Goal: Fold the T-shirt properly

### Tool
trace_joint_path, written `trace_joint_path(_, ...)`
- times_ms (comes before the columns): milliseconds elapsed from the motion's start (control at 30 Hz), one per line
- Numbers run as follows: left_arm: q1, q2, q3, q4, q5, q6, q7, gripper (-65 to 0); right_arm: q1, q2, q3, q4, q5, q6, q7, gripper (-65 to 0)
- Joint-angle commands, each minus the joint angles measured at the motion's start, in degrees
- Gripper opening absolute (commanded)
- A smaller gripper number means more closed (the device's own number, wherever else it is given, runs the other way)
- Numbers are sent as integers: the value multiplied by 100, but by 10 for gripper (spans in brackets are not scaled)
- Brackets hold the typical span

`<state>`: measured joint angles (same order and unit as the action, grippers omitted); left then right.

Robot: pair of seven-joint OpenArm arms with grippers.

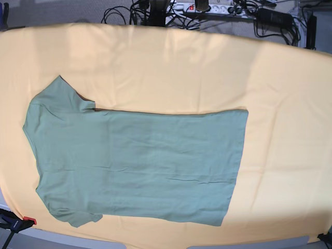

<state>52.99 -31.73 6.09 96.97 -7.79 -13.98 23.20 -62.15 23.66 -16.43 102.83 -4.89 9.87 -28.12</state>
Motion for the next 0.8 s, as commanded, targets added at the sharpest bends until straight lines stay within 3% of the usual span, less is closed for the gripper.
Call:
trace_joint_path(0,262,-173,-212,372,-24,4,20,-650,-378,162,-7,437,0,-85,-7,-650)
trace_joint_path(133,940,-531,-1143,1617,-157,-111,160,-650,-1250,629,2,1952,-227,-553,-146,-650)
trace_joint_path(233,1292,-640,-1888,2420,-420,-229,376,-650,-1285,702,2,2850,-999,-905,-345,-650)
trace_joint_path(333,1460,-638,-2621,3082,-684,-468,439,-650,-1285,704,4,3217,-1266,-1047,-885,-650)
trace_joint_path(533,1213,-638,-3676,3792,-1495,-778,409,-650,-1285,702,376,3217,-2369,-2087,-177,-650)
trace_joint_path(633,739,-643,-3805,3803,-1541,-857,415,-650,-1285,702,758,3217,-2387,-2149,-101,-650)
trace_joint_path(767,157,-826,-3803,3786,-1521,-859,428,-650,-737,699,1342,3217,-2345,-1777,15,-650)
